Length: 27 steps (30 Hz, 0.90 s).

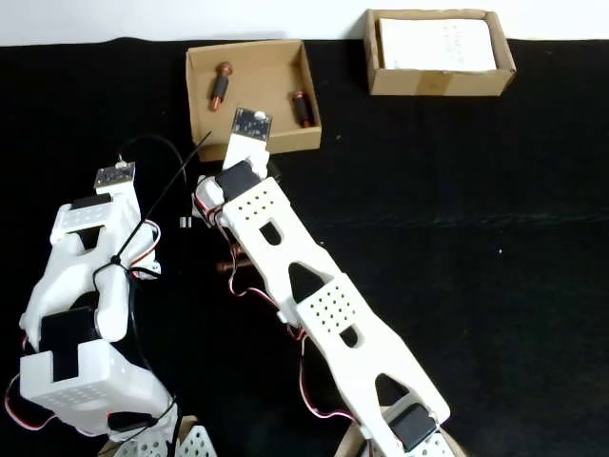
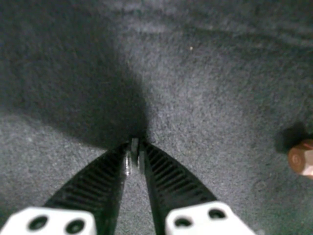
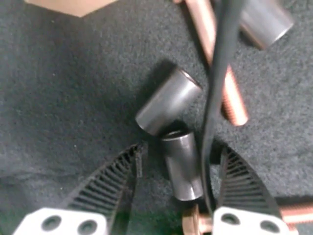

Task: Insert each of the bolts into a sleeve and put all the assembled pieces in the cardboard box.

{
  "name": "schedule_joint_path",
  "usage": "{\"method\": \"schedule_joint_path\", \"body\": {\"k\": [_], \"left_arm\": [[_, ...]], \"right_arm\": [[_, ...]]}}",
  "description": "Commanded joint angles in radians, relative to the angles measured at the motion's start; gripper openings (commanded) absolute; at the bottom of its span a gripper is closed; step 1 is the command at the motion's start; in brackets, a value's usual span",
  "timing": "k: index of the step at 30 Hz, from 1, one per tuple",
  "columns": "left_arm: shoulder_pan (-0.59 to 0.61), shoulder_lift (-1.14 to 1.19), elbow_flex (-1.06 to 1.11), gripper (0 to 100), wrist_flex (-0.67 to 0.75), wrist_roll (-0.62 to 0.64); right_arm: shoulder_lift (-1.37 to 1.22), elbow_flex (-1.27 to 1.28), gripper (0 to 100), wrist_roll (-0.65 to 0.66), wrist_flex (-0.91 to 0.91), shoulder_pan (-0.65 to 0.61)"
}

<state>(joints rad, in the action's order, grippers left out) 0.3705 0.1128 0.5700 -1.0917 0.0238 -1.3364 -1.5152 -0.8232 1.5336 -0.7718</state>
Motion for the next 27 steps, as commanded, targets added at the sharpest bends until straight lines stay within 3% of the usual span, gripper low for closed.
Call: {"method": "schedule_joint_path", "body": {"k": [1,8,21,27], "left_arm": [[0.015,0.004,-0.028,3,0.000,0.006],[0.015,0.004,-0.028,3,0.000,0.006],[0.015,0.004,-0.028,3,0.000,0.005],[0.015,0.004,-0.028,3,0.000,0.005]], "right_arm": [[0.004,0.050,21.2,0.002,-0.033,0.016],[0.008,0.153,0.5,0.212,0.074,0.012],[0.217,0.074,0.7,0.408,0.228,0.093],[0.472,0.252,0.7,0.448,0.231,0.176]]}}
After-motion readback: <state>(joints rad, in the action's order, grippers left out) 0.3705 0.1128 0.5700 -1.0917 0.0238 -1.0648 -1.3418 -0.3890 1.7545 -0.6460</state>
